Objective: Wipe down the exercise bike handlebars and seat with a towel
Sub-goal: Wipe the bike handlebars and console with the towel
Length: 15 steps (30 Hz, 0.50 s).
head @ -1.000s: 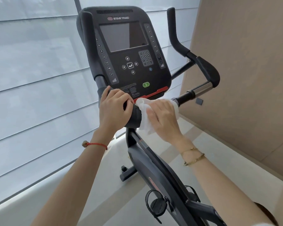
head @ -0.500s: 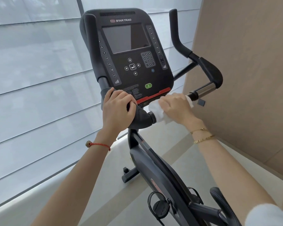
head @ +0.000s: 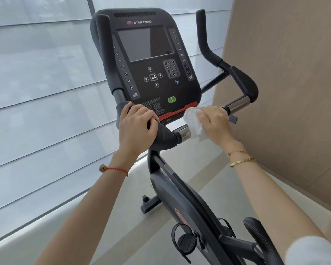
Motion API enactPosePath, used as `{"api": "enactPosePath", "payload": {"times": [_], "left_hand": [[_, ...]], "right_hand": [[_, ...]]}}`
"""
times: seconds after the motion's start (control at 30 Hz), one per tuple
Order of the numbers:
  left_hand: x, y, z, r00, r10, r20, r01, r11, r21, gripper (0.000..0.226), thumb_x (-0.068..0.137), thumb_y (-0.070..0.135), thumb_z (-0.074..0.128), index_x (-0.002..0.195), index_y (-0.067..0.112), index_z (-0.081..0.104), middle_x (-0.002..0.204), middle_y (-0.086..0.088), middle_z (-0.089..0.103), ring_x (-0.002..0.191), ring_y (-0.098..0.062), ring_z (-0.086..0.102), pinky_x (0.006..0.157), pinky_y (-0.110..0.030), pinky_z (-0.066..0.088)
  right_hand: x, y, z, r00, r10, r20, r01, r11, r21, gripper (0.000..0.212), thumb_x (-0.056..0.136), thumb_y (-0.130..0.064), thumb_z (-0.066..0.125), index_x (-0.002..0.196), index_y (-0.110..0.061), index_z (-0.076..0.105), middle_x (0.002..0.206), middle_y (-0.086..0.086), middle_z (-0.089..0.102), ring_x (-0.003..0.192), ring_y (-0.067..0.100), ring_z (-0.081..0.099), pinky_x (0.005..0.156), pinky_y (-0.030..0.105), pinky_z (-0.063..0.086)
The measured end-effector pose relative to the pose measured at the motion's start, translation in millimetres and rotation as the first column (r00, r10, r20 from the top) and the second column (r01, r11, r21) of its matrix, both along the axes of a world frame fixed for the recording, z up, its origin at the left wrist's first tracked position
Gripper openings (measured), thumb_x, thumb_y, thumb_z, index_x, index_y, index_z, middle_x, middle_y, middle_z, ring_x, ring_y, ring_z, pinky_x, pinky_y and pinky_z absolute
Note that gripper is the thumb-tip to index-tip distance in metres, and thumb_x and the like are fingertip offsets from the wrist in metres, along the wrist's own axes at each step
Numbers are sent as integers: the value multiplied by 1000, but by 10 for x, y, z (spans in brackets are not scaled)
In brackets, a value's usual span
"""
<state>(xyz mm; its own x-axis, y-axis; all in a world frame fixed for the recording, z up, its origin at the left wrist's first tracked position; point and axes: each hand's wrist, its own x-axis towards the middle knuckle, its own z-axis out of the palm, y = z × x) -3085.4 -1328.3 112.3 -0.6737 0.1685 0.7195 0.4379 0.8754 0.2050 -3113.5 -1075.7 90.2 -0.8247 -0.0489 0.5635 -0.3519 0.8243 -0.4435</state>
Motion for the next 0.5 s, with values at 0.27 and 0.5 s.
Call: {"api": "enactPosePath", "payload": {"times": [0.27, 0.5], "left_hand": [[3, -7, -2, 1000, 1, 8, -1, 1000, -18, 30, 89, 23, 39, 74, 24, 65, 85, 9, 66, 97, -14, 58, 114, -39, 28], [-1, -15, 1, 1000, -6, 13, 6, 1000, -30, 30, 90, 21, 39, 76, 24, 65, 86, 9, 66, 98, -14, 57, 114, -37, 27]], "right_hand": [[379, -510, -197, 970, 208, -124, -189, 971, 146, 25, 104, -35, 39, 104, -18, 57, 101, -2, 60, 96, 13, 49, 101, 33, 33], [-38, 114, -56, 1000, 24, -11, -24, 1000, 9, 42, 103, -41, 32, 105, -9, 61, 92, -3, 56, 91, 20, 53, 97, 34, 34]]}}
